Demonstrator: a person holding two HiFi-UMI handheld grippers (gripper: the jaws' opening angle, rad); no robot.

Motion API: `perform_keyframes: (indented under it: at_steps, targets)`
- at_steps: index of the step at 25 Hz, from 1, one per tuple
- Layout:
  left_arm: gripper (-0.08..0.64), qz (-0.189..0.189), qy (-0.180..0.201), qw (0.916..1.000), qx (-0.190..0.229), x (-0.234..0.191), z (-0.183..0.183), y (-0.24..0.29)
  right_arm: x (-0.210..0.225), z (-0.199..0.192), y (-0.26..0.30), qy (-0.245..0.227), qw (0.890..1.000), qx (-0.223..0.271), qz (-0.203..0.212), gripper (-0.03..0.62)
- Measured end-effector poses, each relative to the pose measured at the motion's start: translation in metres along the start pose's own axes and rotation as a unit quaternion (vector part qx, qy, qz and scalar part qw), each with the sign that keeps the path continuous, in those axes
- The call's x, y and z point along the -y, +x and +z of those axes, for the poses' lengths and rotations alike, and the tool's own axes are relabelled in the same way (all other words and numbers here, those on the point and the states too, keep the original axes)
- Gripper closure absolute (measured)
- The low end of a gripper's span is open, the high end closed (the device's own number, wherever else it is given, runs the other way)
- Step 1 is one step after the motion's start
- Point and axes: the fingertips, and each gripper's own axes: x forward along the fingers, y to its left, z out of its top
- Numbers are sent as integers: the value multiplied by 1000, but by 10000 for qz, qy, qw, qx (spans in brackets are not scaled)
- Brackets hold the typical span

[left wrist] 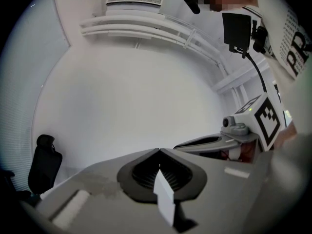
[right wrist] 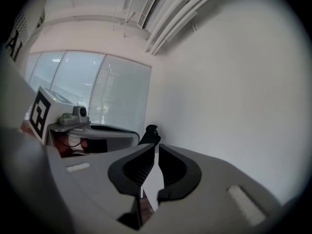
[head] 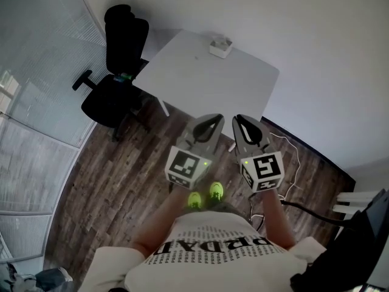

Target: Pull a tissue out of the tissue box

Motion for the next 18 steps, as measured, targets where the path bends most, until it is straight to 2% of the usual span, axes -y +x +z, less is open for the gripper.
perform_keyframes:
  at_steps: [10, 18]
  targets:
    - [568, 355, 38, 9994, -47, -22, -1, 53, 52, 0, 31, -27, 9996, 59, 269, 546]
    - [568, 537, -79, 9985, 18, -35, -8, 79, 71, -6, 53, -70, 9989, -22, 462, 546]
